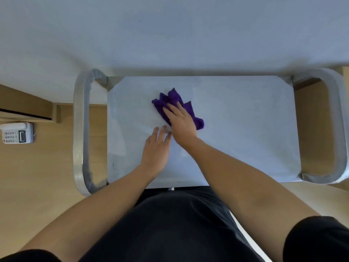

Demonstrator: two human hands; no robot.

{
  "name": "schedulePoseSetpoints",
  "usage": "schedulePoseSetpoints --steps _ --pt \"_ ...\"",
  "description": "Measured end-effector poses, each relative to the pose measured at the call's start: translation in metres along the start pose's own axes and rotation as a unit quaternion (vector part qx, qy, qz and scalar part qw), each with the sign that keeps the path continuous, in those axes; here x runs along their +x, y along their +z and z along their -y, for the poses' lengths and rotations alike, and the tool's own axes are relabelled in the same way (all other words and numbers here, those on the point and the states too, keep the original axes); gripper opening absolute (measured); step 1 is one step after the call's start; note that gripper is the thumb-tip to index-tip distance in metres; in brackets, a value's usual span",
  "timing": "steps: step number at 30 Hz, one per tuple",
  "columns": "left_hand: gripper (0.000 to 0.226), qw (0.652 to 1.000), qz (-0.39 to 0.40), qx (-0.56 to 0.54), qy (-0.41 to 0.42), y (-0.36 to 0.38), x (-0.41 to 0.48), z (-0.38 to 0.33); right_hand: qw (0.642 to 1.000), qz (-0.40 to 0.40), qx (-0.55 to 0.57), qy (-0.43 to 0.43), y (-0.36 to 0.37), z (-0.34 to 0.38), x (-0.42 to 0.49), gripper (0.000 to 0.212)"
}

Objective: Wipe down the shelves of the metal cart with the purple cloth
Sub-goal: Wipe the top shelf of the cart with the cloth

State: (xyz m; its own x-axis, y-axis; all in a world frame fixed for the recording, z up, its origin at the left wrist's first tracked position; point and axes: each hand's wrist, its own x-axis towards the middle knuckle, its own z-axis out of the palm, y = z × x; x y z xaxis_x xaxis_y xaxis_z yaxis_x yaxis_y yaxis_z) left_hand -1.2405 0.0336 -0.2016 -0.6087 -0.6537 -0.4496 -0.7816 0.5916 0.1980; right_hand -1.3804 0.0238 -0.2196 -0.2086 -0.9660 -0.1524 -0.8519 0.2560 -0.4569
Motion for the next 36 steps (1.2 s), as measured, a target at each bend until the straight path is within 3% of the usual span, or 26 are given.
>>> schedulePoseSetpoints --steps 3,7,9,11,14,17,19,22,24,26,28,31,33,36 --pt "0.054 1.000 -0.003 -0.010 0.010 -0.001 0.001 0.004 0.998 -0.029 -0.034 0.043 -0.009 -0.031 0.013 0.057" --pt "0.051 1.000 -0.005 -0.020 0.020 -0.001 0.001 0.008 0.954 -0.101 -0.004 0.283 -0.036 -0.074 0.025 0.061" --pt "0.052 1.000 -0.006 -0.020 0.020 0.000 0.000 0.008 0.929 -0.114 0.015 0.352 -0.040 -0.069 0.036 0.063" --pt "0.053 1.000 -0.011 -0.018 0.015 0.000 0.000 0.007 0.948 -0.104 -0.016 0.301 -0.034 -0.045 0.044 0.064" --pt "0.055 1.000 -0.012 -0.020 0.013 0.000 -0.001 0.008 0.992 -0.040 -0.003 0.120 -0.010 0.000 0.046 0.062" --pt "0.057 1.000 -0.016 -0.020 0.018 -0.002 -0.002 0.012 1.000 0.019 0.006 -0.015 0.000 0.014 0.043 0.061" --pt "0.057 0.999 -0.013 -0.028 0.030 -0.001 -0.004 0.016 0.998 -0.016 0.054 0.016 -0.007 -0.001 0.048 0.055" --pt "0.056 0.999 -0.014 -0.024 0.046 0.001 -0.007 0.024 0.973 -0.099 0.100 0.183 -0.015 -0.016 0.055 0.056" --pt "0.056 0.999 -0.017 -0.025 0.044 0.004 -0.012 0.029 0.961 -0.108 0.071 0.246 -0.010 -0.005 0.062 0.061" --pt "0.055 0.999 -0.023 -0.032 0.035 0.005 -0.017 0.030 0.978 -0.081 0.015 0.192 -0.002 0.019 0.066 0.062" --pt "0.053 0.998 -0.035 -0.044 0.030 0.001 -0.023 0.030 0.998 -0.021 0.010 0.059 0.009 0.047 0.065 0.060" --pt "0.038 0.995 -0.075 -0.049 0.041 -0.003 -0.032 0.030 0.989 0.089 -0.010 -0.121 0.032 0.081 0.050 0.060" --pt "0.037 0.994 -0.093 -0.050 0.039 0.000 -0.035 0.031 0.985 0.095 0.008 -0.144 0.036 0.083 0.046 0.058" --pt "0.050 0.996 -0.061 -0.056 0.030 0.012 -0.038 0.033 0.993 0.044 0.080 -0.075 0.018 0.055 0.048 0.054"
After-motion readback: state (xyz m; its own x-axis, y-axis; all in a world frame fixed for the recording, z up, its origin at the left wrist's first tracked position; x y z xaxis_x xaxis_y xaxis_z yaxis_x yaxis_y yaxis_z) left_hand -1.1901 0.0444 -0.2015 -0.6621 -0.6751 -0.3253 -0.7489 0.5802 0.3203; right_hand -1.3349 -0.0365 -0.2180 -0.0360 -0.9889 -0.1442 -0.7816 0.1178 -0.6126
